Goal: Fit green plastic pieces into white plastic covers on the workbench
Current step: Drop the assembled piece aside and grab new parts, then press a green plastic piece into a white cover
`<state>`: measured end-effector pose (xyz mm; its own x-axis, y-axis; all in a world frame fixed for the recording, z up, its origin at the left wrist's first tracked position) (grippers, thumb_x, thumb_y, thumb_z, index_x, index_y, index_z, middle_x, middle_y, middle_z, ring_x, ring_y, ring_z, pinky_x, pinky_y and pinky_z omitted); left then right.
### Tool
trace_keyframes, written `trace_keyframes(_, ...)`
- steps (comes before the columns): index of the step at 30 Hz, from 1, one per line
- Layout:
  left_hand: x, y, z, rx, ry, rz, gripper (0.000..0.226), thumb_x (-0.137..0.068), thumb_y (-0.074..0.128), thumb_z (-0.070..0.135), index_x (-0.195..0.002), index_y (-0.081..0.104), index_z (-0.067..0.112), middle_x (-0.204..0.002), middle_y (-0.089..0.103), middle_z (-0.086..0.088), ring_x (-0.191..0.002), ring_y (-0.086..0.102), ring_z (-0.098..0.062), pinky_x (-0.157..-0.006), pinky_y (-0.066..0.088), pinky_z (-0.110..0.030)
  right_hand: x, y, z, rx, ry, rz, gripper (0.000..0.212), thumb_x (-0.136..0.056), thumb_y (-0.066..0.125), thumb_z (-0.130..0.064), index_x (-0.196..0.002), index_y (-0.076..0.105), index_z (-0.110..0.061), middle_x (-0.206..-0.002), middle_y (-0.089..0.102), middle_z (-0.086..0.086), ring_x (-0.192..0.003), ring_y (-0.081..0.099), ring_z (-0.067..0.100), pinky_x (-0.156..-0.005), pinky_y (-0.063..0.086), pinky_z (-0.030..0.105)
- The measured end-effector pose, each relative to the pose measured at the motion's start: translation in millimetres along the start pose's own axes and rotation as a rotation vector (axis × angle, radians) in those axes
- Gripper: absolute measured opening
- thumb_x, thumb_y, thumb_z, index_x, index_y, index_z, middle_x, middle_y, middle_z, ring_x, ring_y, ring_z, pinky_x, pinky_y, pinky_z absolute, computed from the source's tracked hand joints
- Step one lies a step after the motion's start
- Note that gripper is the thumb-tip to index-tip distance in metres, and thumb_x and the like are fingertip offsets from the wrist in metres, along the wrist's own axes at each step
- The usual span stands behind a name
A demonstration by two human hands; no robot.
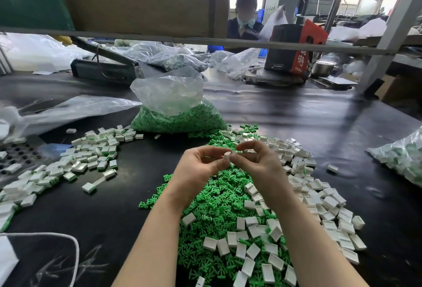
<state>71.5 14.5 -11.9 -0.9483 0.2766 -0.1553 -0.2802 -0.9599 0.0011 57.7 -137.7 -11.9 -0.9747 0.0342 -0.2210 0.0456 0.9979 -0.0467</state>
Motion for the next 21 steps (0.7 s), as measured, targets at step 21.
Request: trace_keyframes(21,-3,-21,-4,0.187,-0.008,0.344,0.018,-0.074,0.077,0.001,-0.085,0.073,0.014,-0.077,0.070,0.003,-0.065,0.064,0.003,-0.057,0.046,-0.009,-2,17,23,1.110,-0.104,-0.114,0.023,-0.100,0.051,-0.027,-0.109,0.068,-0.014,-0.108,0.067,0.000,-0.098,0.060,0.014,-0.093,0.048,0.027)
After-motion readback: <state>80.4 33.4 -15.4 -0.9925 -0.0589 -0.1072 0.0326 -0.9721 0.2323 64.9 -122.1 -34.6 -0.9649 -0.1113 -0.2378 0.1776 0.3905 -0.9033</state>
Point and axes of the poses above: each hand's wrist, its own x-axis away from the middle knuckle, its own y-axis out of the palm, z = x × y, the point moved 5 cm from there along -x, towards the middle knuckle
